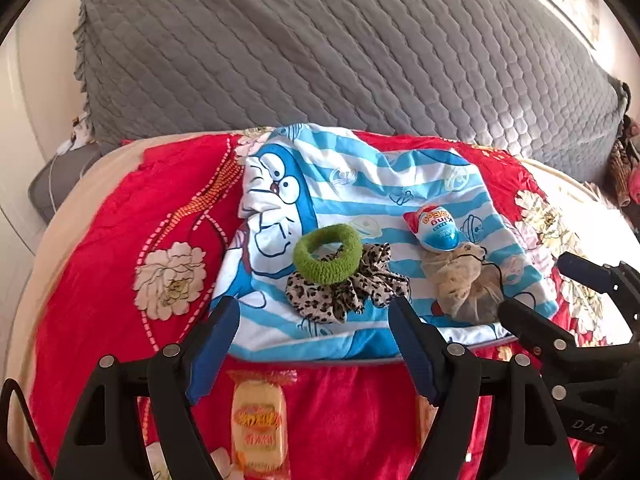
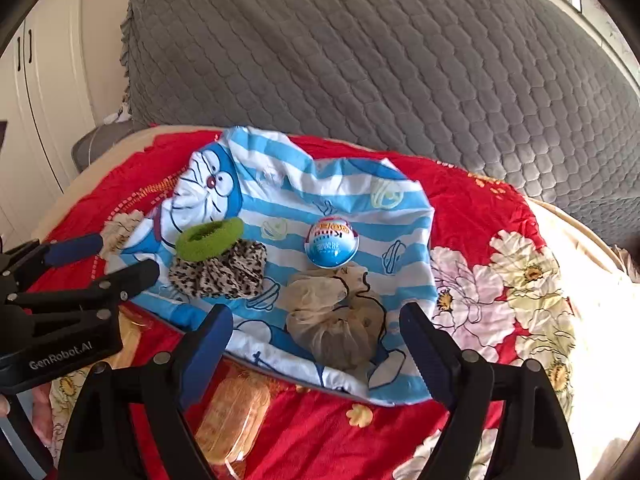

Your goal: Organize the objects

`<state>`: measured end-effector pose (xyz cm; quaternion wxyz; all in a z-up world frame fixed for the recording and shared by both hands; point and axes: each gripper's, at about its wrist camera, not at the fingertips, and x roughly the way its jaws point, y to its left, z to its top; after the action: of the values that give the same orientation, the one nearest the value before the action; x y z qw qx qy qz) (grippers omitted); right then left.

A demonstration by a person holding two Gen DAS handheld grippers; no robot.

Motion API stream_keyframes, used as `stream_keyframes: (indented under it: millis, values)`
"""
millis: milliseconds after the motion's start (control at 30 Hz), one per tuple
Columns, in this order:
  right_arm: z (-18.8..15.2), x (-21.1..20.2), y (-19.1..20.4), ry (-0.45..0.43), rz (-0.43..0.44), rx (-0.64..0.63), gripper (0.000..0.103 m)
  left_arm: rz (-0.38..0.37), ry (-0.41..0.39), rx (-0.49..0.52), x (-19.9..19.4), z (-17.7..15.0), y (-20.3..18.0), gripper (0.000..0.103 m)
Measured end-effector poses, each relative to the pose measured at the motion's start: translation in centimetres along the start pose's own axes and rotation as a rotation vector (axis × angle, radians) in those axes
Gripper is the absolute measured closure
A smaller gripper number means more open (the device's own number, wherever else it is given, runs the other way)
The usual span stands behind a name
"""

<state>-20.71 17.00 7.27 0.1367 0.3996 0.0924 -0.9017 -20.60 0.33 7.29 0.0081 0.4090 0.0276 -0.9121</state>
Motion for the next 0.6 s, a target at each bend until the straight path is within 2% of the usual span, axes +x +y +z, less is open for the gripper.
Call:
stream_keyframes:
  millis: [333, 600]
  values:
    - [-0.5, -4.8, 0.7, -0.027, -0.007, 0.000, 0.017, -0.014, -0.033, 0.019, -4.2, -1.1, -0.6, 0.025]
    - [-1.4, -7.5, 1.7, -0.040, -0.024, -0.007, 0.015, -0.044, -0.029, -0.014, -6.3, -1.8, 0.2, 0.022]
